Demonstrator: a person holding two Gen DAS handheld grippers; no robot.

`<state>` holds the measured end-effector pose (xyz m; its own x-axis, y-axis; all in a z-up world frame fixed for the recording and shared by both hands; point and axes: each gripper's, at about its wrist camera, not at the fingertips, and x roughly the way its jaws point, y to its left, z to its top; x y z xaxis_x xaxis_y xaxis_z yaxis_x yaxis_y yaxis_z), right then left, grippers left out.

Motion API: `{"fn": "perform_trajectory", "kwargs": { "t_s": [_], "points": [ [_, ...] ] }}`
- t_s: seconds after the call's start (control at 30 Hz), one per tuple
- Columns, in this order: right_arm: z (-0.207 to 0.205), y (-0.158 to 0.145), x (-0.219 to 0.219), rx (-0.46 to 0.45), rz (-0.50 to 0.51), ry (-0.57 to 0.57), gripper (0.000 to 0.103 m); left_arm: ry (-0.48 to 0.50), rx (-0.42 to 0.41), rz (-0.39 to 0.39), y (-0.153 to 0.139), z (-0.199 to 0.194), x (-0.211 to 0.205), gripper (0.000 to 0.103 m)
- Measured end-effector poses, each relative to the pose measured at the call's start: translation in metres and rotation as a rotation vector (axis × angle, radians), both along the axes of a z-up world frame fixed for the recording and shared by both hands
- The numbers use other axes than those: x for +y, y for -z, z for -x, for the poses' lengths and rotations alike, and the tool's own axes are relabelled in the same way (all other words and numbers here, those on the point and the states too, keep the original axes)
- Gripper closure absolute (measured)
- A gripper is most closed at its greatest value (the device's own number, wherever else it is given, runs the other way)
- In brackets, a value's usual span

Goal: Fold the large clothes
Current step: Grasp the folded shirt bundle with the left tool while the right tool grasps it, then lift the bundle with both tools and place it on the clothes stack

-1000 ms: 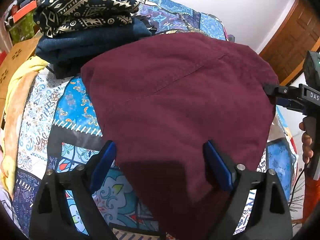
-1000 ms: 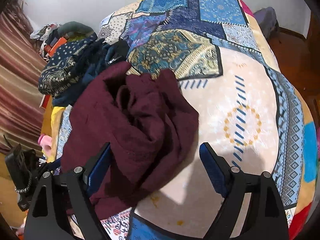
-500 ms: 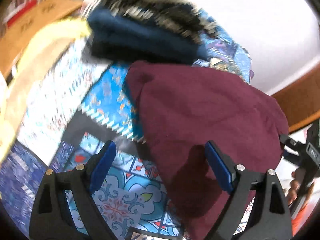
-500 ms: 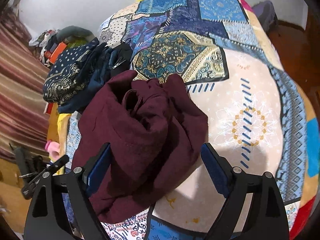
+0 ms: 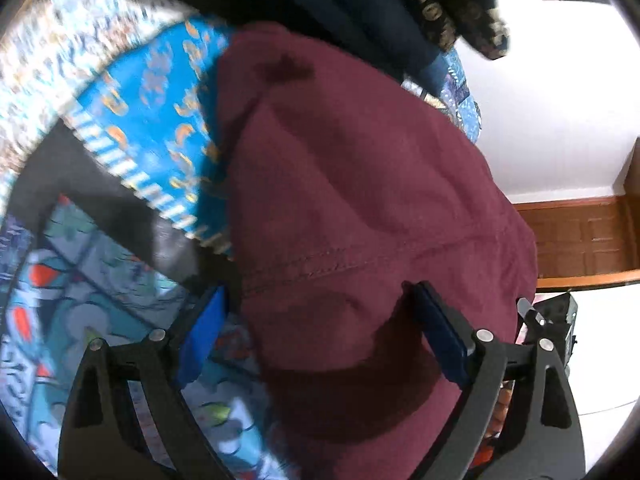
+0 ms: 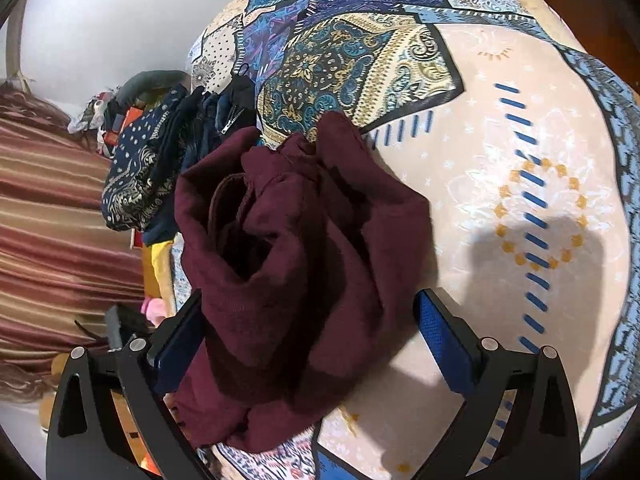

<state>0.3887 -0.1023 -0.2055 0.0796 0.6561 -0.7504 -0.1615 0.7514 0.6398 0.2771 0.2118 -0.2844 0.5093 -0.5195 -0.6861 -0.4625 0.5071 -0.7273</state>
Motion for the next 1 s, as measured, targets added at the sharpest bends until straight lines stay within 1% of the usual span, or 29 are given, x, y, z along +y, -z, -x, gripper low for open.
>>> {"fn": "perform_trajectory", "kwargs": {
  "t_s": [0.03,0.1,0.2,0.23,0.27,0.33,0.37,0.4,0.43,0.47,0.5,0.53,0.6,0.67,0.8,1.0],
  "points": [
    [-0.001,0.001,0.003,0.003,0.001,-0.002,0.003,-0.005,0.01,0.024,0.005,-0.003,-0.003,0.007],
    [-0.003,0.004,0.006,0.002,0.006,0.0,0.003,-0.013,0.021,0.049,0.013,-0.008,-0.006,0.004],
    [-0.005,0.005,0.005,-0.005,-0.003,0.007,0.004,-0.015,0.02,0.041,0.013,-0.015,-0.009,0.005],
    [-0.005,0.005,0.004,-0.008,-0.007,0.008,0.008,-0.013,0.018,0.04,0.012,-0.016,-0.01,0.006],
    [-0.004,0.003,0.004,-0.016,-0.007,0.004,0.01,-0.008,0.006,0.039,0.009,-0.02,-0.011,0.011],
    [-0.002,-0.001,0.004,-0.043,0.007,-0.011,0.022,-0.005,-0.005,0.012,0.002,-0.023,-0.012,0.016],
    [0.0,-0.004,0.004,-0.059,0.018,-0.016,0.025,-0.001,-0.012,-0.006,-0.002,-0.023,-0.013,0.02],
    [0.001,-0.006,0.004,-0.074,0.03,-0.018,0.031,0.002,-0.019,-0.024,-0.007,-0.022,-0.014,0.025],
    [0.002,-0.008,0.004,-0.083,0.036,-0.018,0.036,0.005,-0.026,-0.04,-0.012,-0.02,-0.015,0.027],
    [0.004,-0.01,0.003,-0.094,0.043,-0.019,0.039,0.006,-0.036,-0.058,-0.019,-0.018,-0.015,0.032],
    [0.005,-0.012,0.003,-0.103,0.046,-0.019,0.044,0.009,-0.045,-0.073,-0.026,-0.017,-0.016,0.037],
    [0.007,-0.015,0.002,-0.11,0.046,-0.016,0.048,0.014,-0.057,-0.091,-0.035,-0.014,-0.016,0.039],
    [0.009,-0.02,0.002,-0.115,0.044,-0.013,0.053,0.024,-0.078,-0.114,-0.051,-0.011,-0.019,0.049],
    [0.014,-0.027,0.0,-0.127,0.038,-0.014,0.057,0.037,-0.111,-0.134,-0.071,-0.008,-0.021,0.053],
    [0.025,-0.048,-0.005,-0.162,0.016,-0.011,0.06,0.066,-0.177,-0.195,-0.111,0.002,-0.029,0.057],
    [0.04,-0.087,-0.004,-0.229,-0.014,0.005,0.061,0.085,-0.29,-0.25,-0.169,0.025,-0.031,0.058]
  ]
}}
